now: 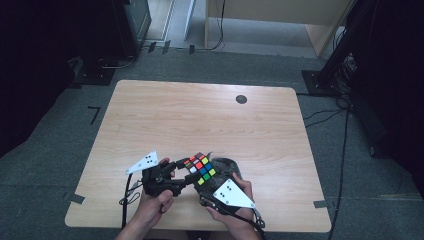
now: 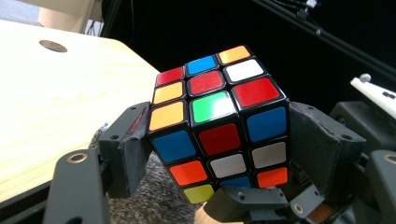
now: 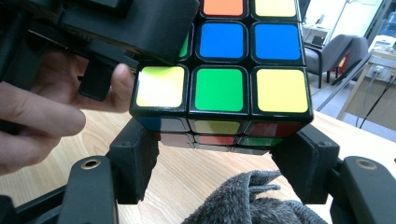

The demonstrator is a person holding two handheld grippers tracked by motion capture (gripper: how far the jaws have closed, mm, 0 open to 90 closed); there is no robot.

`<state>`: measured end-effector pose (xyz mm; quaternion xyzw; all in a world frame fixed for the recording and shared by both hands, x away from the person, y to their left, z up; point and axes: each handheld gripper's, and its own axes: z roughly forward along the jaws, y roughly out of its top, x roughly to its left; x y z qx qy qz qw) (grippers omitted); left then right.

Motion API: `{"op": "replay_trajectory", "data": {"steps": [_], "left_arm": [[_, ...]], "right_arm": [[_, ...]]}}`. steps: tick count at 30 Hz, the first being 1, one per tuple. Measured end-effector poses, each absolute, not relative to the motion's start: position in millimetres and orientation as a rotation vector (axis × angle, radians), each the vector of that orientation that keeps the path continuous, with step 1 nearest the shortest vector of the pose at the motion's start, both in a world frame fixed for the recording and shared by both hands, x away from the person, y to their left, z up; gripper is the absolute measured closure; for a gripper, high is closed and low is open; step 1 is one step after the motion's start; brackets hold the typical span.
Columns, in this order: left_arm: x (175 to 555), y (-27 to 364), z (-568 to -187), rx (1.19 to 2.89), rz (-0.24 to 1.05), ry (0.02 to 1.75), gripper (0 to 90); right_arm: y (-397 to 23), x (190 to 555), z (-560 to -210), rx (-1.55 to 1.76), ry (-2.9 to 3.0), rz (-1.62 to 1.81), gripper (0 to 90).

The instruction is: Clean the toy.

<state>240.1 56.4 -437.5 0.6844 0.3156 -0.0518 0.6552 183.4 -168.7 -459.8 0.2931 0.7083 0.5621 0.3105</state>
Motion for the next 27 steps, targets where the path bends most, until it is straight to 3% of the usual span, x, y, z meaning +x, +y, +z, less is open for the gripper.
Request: {"op": "replay_trajectory", "data": {"steps": [10, 17, 18, 23, 27], "left_arm": [[241.1, 72.6, -428.9, 1.503, -0.032, 0.689, 17.4], [238.6, 72.9, -434.2, 1.656, 0.21, 0.64, 11.8], [237.8, 70.0, -439.1, 1.73, 0.304, 0.616, 11.6], [229.6, 51.0, -456.0, 1.907, 0.523, 0.521, 11.4], [223.2, 40.4, -460.9, 1.932, 0.571, 0.476, 11.5]], "right_arm": [[-175.2, 187.7, -462.6, 0.83, 1.904, 1.489, 34.5], [-195.9, 194.0, -451.5, 0.914, 1.881, 1.53, 34.6], [-198.8, 194.1, -449.2, 0.924, 1.873, 1.534, 34.6], [-205.5, 192.0, -436.6, 0.984, 1.893, 1.601, 34.5], [-201.4, 189.9, -433.8, 1.03, 1.943, 1.656, 34.5]]}}
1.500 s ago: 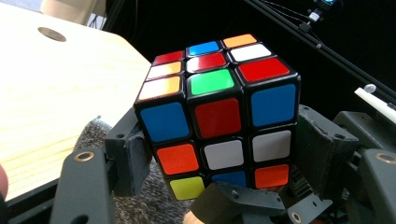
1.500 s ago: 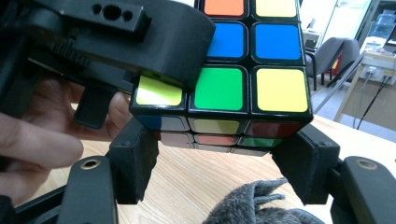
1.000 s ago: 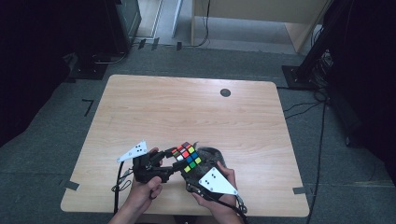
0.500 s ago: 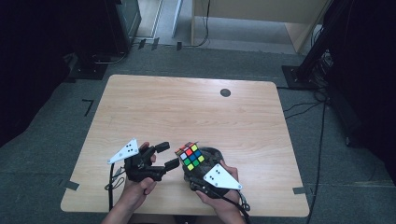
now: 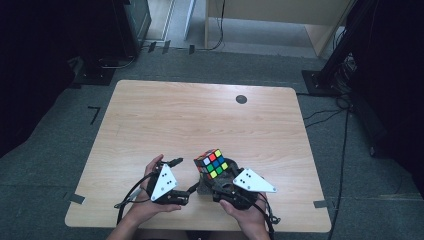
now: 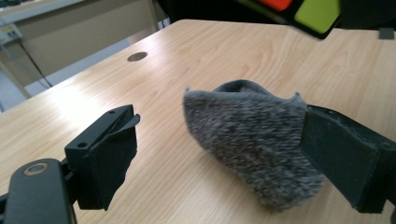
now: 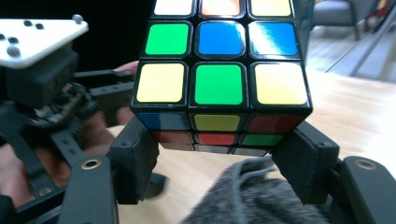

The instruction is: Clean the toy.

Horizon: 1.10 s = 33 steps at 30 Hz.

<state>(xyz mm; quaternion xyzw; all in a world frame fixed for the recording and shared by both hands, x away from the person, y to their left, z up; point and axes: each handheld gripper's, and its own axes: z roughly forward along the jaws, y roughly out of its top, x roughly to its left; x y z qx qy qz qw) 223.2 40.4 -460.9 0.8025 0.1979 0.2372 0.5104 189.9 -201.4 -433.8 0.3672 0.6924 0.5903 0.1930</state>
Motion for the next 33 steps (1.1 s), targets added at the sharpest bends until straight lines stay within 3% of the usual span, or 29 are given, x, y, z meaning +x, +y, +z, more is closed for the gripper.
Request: {"op": "replay_trajectory", "data": {"steps": [11, 19, 23, 29, 31, 33], "left_arm": [[205.2, 28.9, -458.8, 1.903, 0.749, 0.35, 16.4], [200.3, 28.1, -458.9, 1.878, 0.819, 0.316, 29.6], [198.6, 28.4, -459.6, 1.862, 0.831, 0.299, 31.8], [194.8, 25.4, -462.2, 1.886, 0.844, 0.247, 34.0], [194.0, 24.5, -462.2, 1.886, 0.844, 0.245, 34.0], [194.3, 25.2, -461.1, 1.878, 0.831, 0.245, 33.9]], "right_arm": [[-184.7, 188.9, -437.4, 1.161, 2.07, 1.686, 34.4], [-183.8, 192.1, -441.1, 1.263, 2.111, 1.737, 34.2], [-186.5, 195.5, -442.2, 1.299, 2.127, 1.781, 33.9], [-192.8, 200.8, -441.5, 1.377, 2.099, 1.859, 25.3], [-193.9, 201.9, -441.7, 1.414, 2.092, 1.886, 26.4], [-195.9, 202.1, -443.0, 1.442, 2.059, 1.897, 33.4]]}}
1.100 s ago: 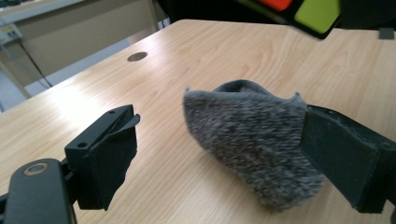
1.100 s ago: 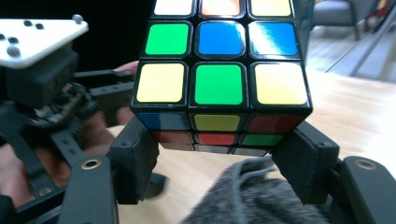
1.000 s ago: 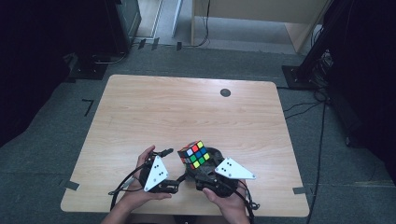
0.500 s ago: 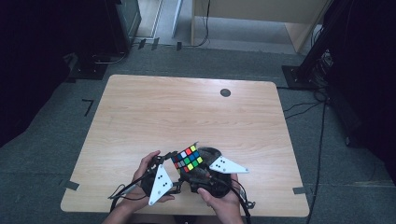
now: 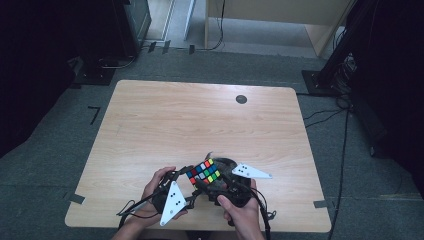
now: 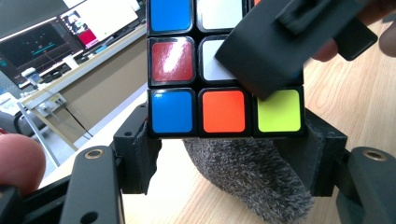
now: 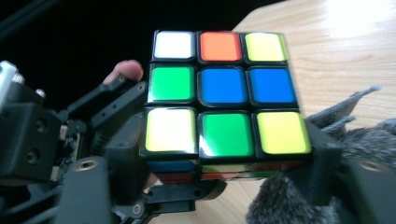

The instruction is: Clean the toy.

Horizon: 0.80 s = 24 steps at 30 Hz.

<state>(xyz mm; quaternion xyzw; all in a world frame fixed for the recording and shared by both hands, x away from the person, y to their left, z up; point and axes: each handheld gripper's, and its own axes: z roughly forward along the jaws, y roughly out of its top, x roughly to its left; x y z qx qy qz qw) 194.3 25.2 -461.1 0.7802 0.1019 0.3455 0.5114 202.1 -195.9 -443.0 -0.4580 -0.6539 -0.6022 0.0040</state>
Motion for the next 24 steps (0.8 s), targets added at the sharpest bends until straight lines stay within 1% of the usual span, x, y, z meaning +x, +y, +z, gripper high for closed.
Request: {"op": "replay_trajectory", "data": {"steps": [6, 10, 12, 15, 16, 18, 22, 24], "left_arm": [[194.9, 26.1, -460.3, 1.877, 0.82, 0.251, 33.4], [194.4, 22.9, -460.7, 1.875, 0.815, 0.256, 29.3], [192.9, 22.4, -460.8, 1.869, 0.824, 0.248, 32.4], [192.7, 24.9, -458.9, 1.85, 0.808, 0.254, 33.5], [192.9, 25.4, -458.3, 1.85, 0.799, 0.257, 33.5], [194.5, 27.2, -458.2, 1.848, 0.782, 0.269, 33.6], [201.3, 31.8, -459.3, 1.87, 0.797, 0.313, 33.8], [206.5, 36.5, -459.8, 1.882, 0.783, 0.346, 33.8]], "right_arm": [[-197.0, 201.1, -443.8, -1.442, -1.98, -1.919, 34.0], [-191.9, 199.9, -444.9, -1.413, -2.011, -1.879, 34.2], [-187.6, 198.3, -445.3, -1.401, -2.021, -1.866, 34.0], [-188.4, 199.2, -445.0, -1.389, -1.989, -1.877, 33.7], [-188.3, 199.1, -444.6, -1.386, -1.988, -1.884, 33.1], [-189.3, 198.7, -443.0, -1.391, -1.993, -1.914, 28.7], [-206.1, 201.8, -436.4, -1.418, -1.949, -2.0, 21.6], [-216.7, 201.2, -432.6, -1.472, -1.997, -2.069, 23.3]]}}
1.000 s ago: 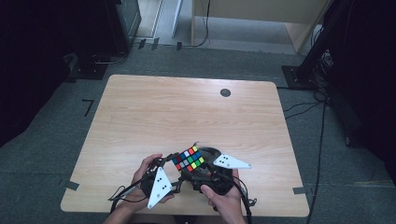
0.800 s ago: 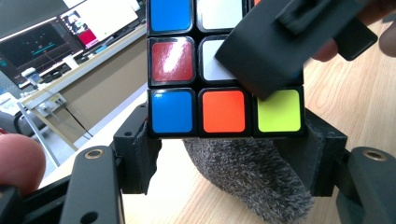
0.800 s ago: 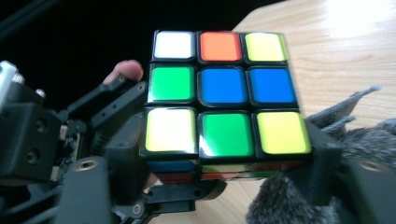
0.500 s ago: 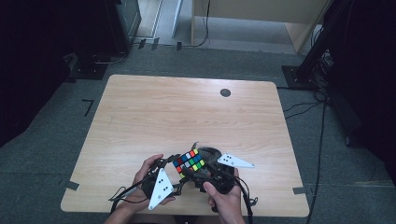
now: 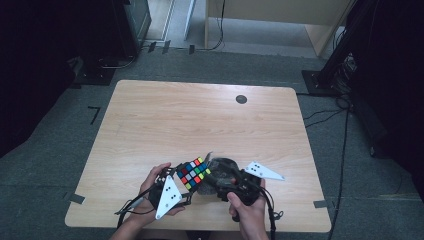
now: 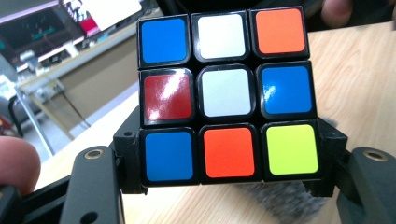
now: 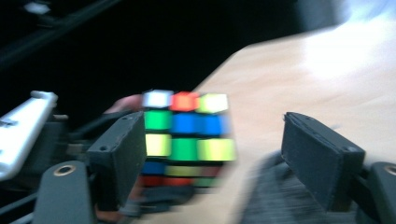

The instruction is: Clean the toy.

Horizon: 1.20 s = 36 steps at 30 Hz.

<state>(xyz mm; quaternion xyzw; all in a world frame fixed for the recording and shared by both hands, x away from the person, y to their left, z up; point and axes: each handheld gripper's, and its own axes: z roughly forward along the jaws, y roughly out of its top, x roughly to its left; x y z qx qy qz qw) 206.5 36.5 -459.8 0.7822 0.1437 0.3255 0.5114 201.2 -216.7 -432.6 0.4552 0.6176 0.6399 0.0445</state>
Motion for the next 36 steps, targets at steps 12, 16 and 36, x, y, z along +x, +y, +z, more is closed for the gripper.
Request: {"op": "replay_trajectory", "data": {"steps": [12, 16, 36], "left_arm": [[233.9, 76.9, -451.0, 1.828, 0.592, 0.567, 33.7], [234.8, 78.8, -450.4, 1.819, 0.566, 0.581, 33.7], [230.1, 73.0, -451.3, 1.841, 0.503, 0.533, 33.7]], "right_arm": [[-210.5, 211.5, -461.5, 1.064, 2.111, 1.423, 33.2], [-197.7, 215.9, -477.9, 1.124, 2.198, 1.313, 26.3], [-208.3, 240.4, -522.8, 1.404, 2.205, 1.251, 28.1]]}}
